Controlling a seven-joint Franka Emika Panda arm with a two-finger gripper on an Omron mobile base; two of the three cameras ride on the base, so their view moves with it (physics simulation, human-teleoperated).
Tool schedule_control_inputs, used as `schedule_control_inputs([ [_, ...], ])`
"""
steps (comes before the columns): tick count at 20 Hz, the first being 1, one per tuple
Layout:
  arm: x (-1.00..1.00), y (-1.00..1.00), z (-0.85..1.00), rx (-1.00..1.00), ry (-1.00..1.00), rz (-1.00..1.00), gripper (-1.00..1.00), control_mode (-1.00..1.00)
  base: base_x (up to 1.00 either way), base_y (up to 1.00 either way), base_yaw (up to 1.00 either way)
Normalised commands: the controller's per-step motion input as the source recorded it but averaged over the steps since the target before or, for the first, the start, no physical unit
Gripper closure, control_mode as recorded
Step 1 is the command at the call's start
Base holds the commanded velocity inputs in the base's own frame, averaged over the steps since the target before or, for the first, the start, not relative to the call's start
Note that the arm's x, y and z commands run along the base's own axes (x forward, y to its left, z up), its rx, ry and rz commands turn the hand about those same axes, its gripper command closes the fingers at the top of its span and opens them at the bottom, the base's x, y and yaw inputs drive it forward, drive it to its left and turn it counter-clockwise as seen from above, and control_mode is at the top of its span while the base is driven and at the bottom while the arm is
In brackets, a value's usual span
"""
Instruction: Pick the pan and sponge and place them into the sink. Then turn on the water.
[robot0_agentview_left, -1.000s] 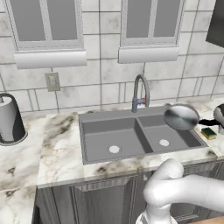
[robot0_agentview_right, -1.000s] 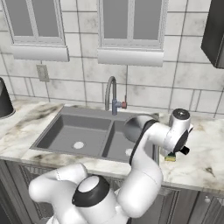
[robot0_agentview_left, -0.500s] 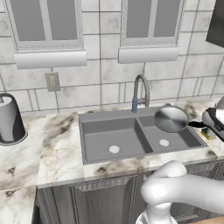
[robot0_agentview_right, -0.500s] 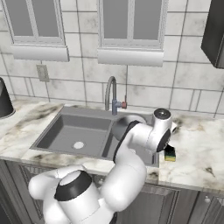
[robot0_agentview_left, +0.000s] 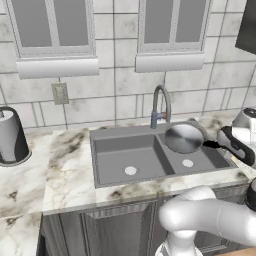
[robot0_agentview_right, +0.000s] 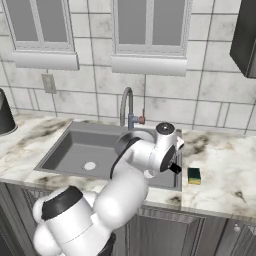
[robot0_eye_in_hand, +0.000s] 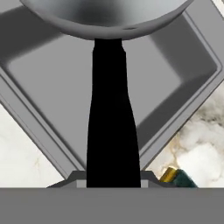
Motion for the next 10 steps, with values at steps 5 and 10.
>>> schedule_control_inputs([
  [5, 0.0, 0.54, 0.0, 0.0, 0.0, 0.03, 1.0, -1.0, 0.0, 0.0, 0.0],
  [10, 0.0, 0.55, 0.0, 0.0, 0.0, 0.03, 1.0, -1.0, 0.0, 0.0, 0.0],
])
